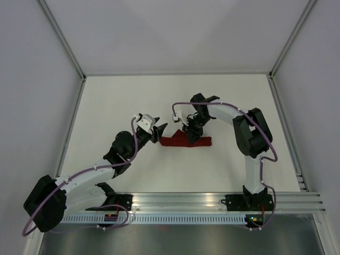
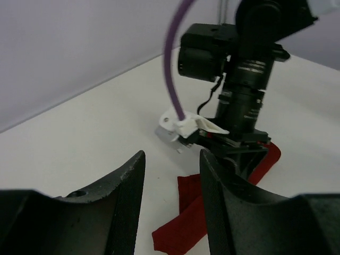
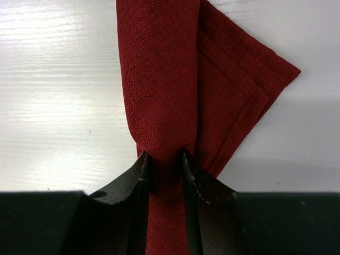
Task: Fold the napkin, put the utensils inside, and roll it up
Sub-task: Roll the napkin at the center of the board.
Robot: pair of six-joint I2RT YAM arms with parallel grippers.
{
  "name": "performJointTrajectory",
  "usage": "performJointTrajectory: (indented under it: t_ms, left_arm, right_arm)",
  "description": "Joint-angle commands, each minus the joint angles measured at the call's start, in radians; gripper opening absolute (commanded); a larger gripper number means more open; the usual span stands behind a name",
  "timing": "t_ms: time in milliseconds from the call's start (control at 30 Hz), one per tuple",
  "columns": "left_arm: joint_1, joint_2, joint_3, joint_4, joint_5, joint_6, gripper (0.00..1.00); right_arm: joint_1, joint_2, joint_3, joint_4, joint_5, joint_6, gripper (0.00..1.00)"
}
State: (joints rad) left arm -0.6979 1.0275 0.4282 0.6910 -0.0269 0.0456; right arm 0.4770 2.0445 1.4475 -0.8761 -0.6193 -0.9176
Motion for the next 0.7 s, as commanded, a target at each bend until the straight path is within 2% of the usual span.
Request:
performJointTrajectory:
  t_ms: [0,267,433,667]
  left_arm:
    - [-0.096,0.040,-0.006,0.055,-0.065,0.230,0.51]
    - [-0.268,0.287,0.093,-0.068,-0.062,0.444,0.56]
    - [-0.282,0.466,0.179,-0.102,-0.025,0.540,0.57]
    - [-0.273,0.630,0.282,-0.200,0.061,0.620,0.60]
  right_arm:
    - [-0.021,0.109,0.008,-0.112,0.093,-0.050,0.04]
    - [-0.038,0.177,0.080,-0.165,0.086,-0.047,0.04]
    - [-0.040,0.200,0.111,-0.190,0.086,-0.041,0.04]
    - [-0.040,0.215,0.123,-0.202,0.098,-0.032,0.04]
